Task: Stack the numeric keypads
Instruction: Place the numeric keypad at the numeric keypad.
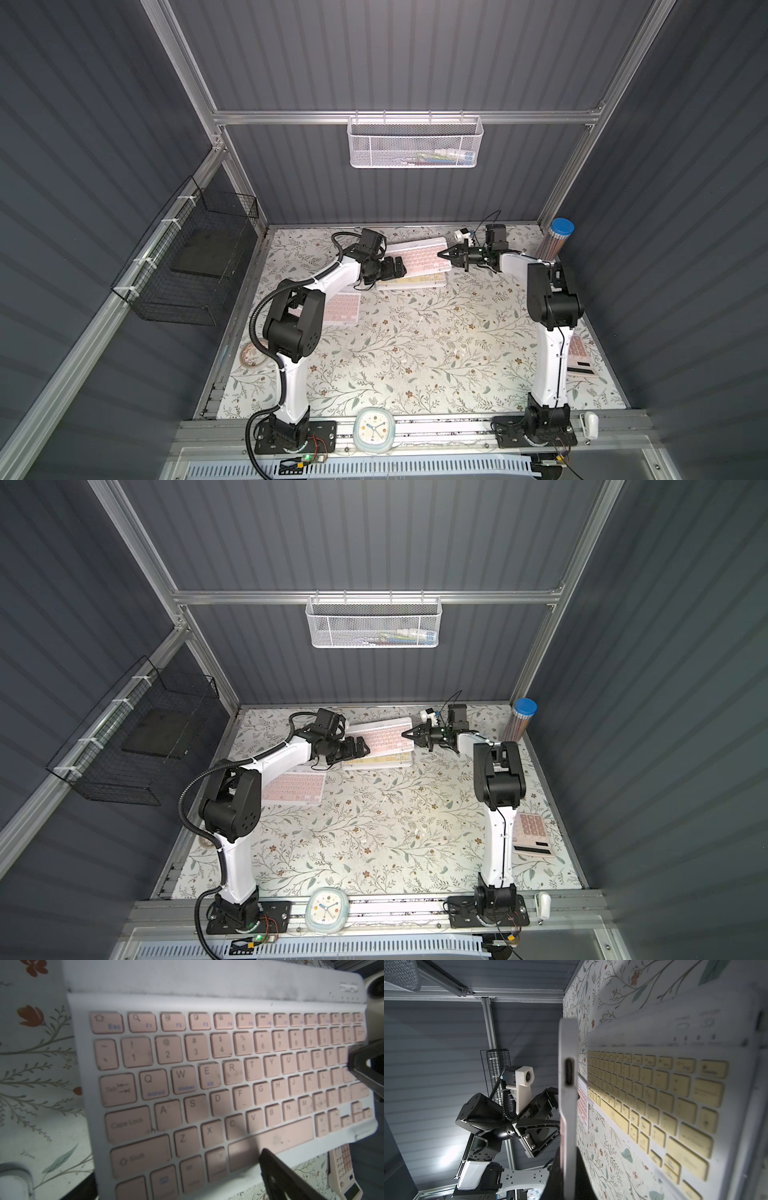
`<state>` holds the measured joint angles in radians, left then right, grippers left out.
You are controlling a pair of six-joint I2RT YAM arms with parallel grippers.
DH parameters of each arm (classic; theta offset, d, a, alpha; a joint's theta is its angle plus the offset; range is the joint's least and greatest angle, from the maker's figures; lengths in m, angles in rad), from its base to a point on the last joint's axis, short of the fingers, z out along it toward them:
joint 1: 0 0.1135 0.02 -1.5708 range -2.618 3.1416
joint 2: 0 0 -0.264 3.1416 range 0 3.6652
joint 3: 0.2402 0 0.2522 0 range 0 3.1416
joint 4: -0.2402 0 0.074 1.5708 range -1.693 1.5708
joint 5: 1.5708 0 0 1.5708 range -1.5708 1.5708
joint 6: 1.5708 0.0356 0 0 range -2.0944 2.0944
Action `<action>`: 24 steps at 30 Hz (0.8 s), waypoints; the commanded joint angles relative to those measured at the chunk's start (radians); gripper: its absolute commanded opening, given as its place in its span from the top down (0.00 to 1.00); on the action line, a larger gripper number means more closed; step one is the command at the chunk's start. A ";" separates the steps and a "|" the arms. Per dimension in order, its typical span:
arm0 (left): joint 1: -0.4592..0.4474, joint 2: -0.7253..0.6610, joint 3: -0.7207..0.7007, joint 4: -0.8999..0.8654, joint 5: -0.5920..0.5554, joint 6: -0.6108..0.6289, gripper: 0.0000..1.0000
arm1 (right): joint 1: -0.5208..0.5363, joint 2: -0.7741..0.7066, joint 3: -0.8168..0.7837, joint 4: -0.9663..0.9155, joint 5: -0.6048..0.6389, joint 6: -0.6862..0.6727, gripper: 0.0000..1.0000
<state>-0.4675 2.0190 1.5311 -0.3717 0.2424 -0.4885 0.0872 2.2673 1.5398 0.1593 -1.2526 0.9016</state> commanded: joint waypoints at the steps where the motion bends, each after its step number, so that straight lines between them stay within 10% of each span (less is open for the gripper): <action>1: -0.027 0.012 0.045 0.000 0.056 0.042 0.00 | 0.051 0.034 0.047 0.119 -0.026 0.070 1.00; 24: 0.031 0.062 0.038 -0.005 0.072 0.035 0.00 | 0.045 0.147 0.068 0.354 -0.031 0.260 1.00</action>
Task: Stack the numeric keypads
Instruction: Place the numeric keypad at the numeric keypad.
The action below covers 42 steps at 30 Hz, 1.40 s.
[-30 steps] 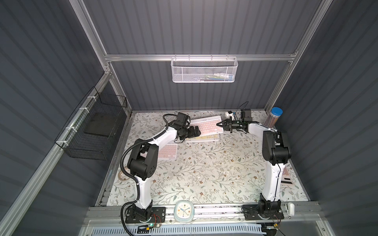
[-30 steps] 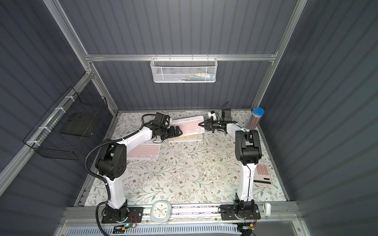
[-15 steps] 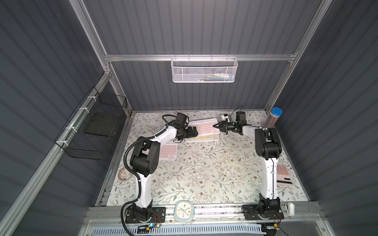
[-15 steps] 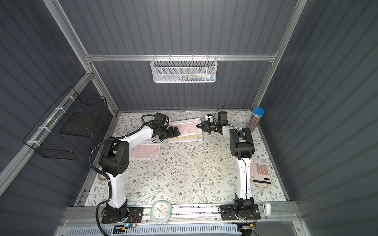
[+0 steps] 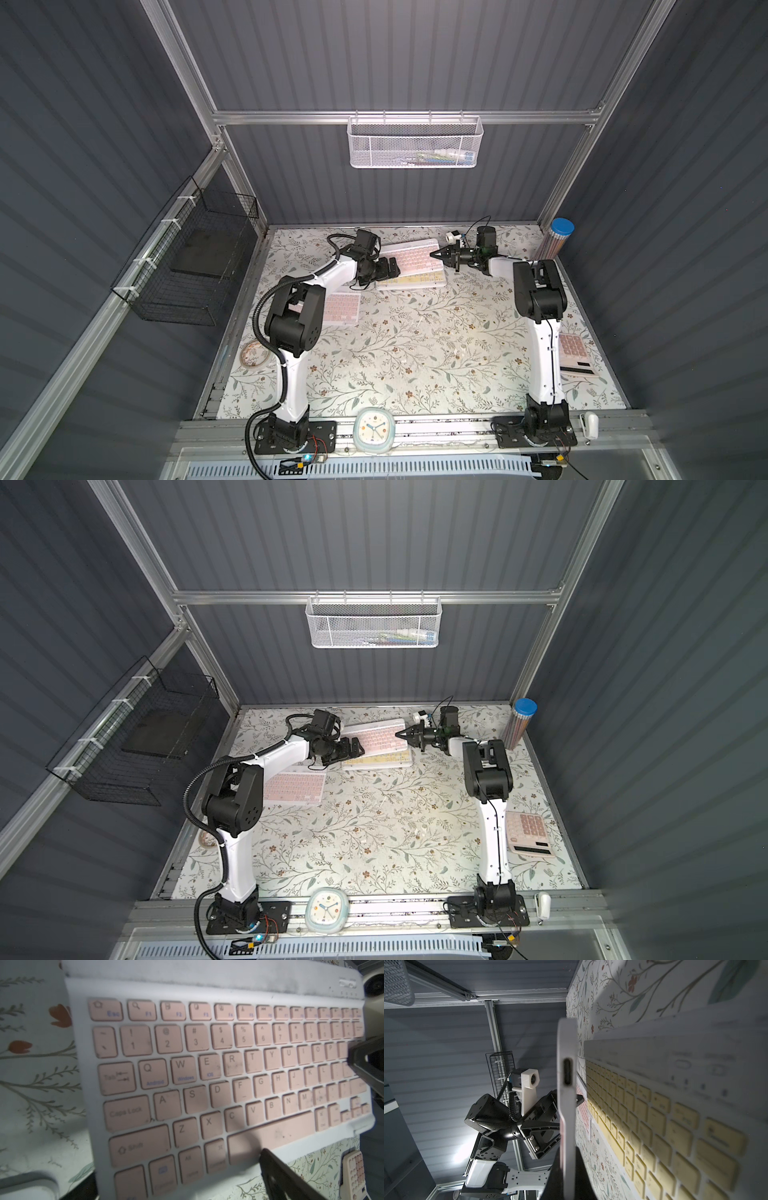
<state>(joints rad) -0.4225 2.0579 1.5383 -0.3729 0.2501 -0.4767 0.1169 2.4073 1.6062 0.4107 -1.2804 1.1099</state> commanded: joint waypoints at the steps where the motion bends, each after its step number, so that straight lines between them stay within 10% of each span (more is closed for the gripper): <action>1: -0.015 0.025 0.031 -0.002 0.067 0.020 0.00 | 0.012 0.007 -0.003 0.114 -0.001 0.060 1.00; 42: 0.041 -0.073 -0.026 -0.018 0.098 -0.002 0.00 | -0.040 0.021 -0.132 0.356 -0.027 0.191 1.00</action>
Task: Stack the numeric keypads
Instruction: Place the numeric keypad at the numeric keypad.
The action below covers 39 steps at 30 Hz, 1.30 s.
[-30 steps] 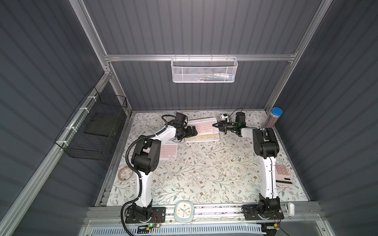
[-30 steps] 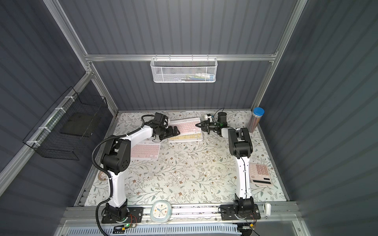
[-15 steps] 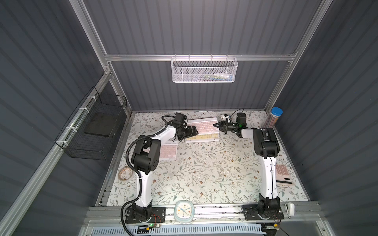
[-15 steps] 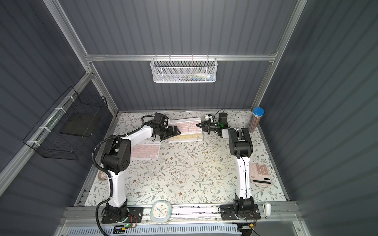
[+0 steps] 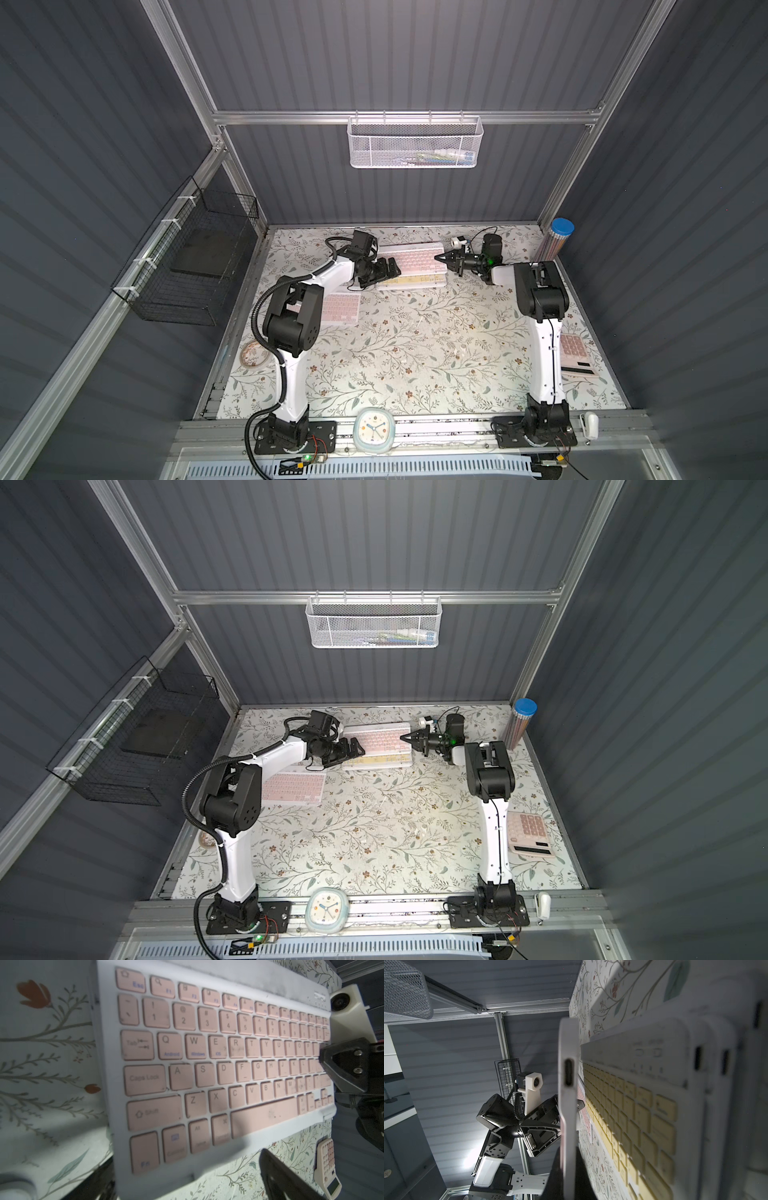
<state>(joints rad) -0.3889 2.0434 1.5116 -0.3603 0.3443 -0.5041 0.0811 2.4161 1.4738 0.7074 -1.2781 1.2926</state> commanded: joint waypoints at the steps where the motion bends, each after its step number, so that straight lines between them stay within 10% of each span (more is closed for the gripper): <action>1: 0.010 -0.059 0.008 -0.040 -0.001 0.031 0.00 | -0.004 0.013 0.000 0.055 -0.029 0.004 1.00; 19: 0.032 -0.040 0.025 -0.066 -0.093 0.018 0.00 | 0.006 -0.039 0.031 -0.418 0.037 -0.368 1.00; 27: 0.032 -0.030 0.015 -0.052 -0.081 0.015 0.00 | 0.014 -0.089 0.063 -0.613 0.099 -0.509 0.68; 39: 0.031 -0.024 -0.001 -0.039 -0.066 0.006 0.00 | 0.020 -0.106 0.159 -0.918 0.236 -0.685 0.54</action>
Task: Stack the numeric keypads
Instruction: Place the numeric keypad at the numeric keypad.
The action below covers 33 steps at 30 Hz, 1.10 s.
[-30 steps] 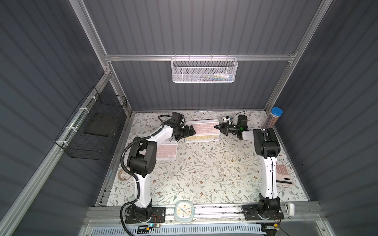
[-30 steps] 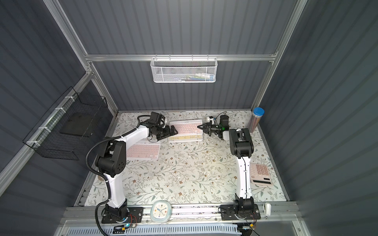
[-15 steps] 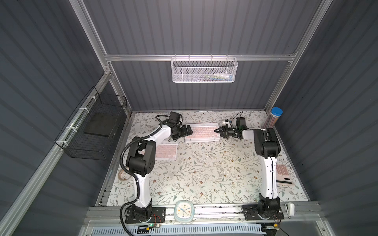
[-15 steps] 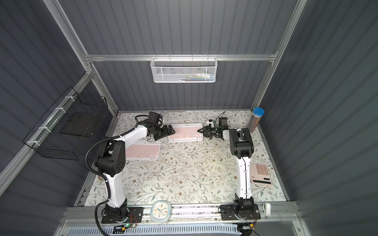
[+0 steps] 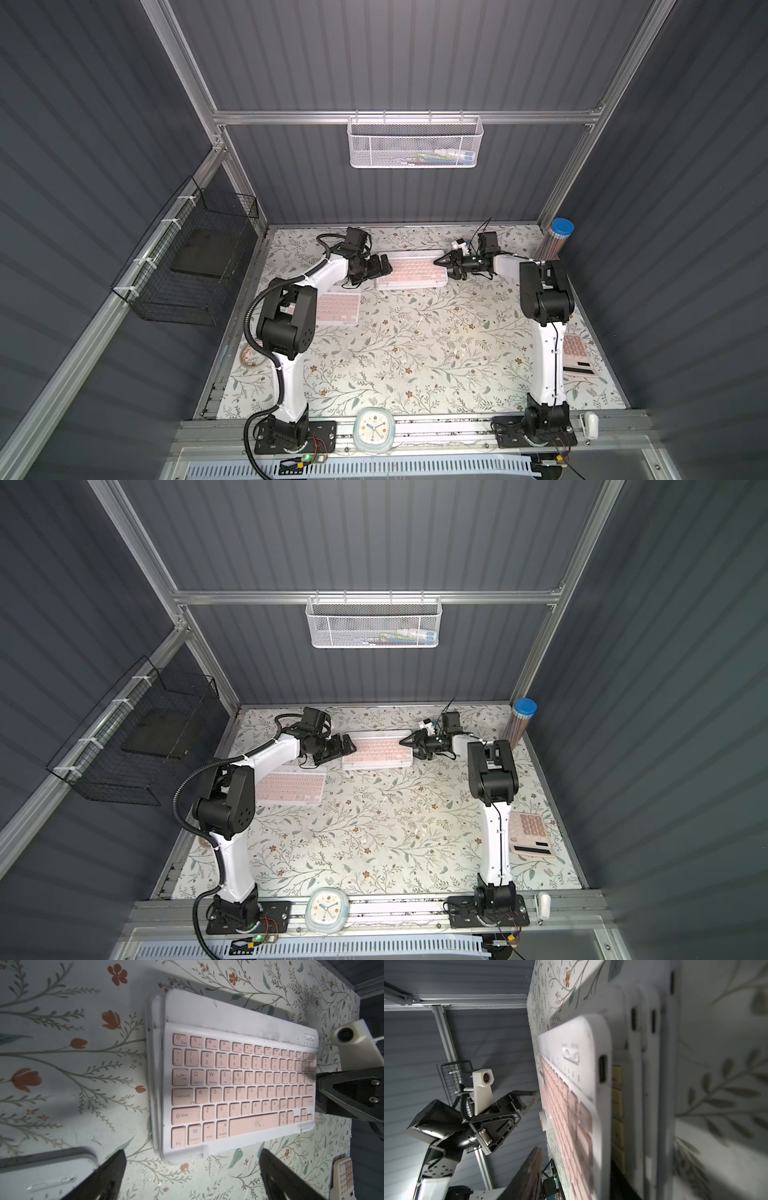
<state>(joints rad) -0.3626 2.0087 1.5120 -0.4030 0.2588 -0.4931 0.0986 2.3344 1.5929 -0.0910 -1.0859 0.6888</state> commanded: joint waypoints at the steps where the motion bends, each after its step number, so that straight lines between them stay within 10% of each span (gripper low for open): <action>1: 0.005 0.011 -0.002 0.003 0.020 -0.006 0.00 | 0.003 -0.026 0.045 -0.131 0.051 -0.086 0.54; 27: 0.005 -0.007 -0.041 0.002 0.001 0.010 0.00 | 0.033 -0.020 0.227 -0.441 0.309 -0.215 0.36; 33: 0.005 -0.024 -0.033 -0.026 -0.035 0.036 0.00 | 0.035 -0.062 0.243 -0.477 0.363 -0.230 0.01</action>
<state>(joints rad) -0.3626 2.0087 1.4792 -0.4004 0.2474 -0.4862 0.1310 2.3188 1.8194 -0.5114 -0.7738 0.4831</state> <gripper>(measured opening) 0.997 0.974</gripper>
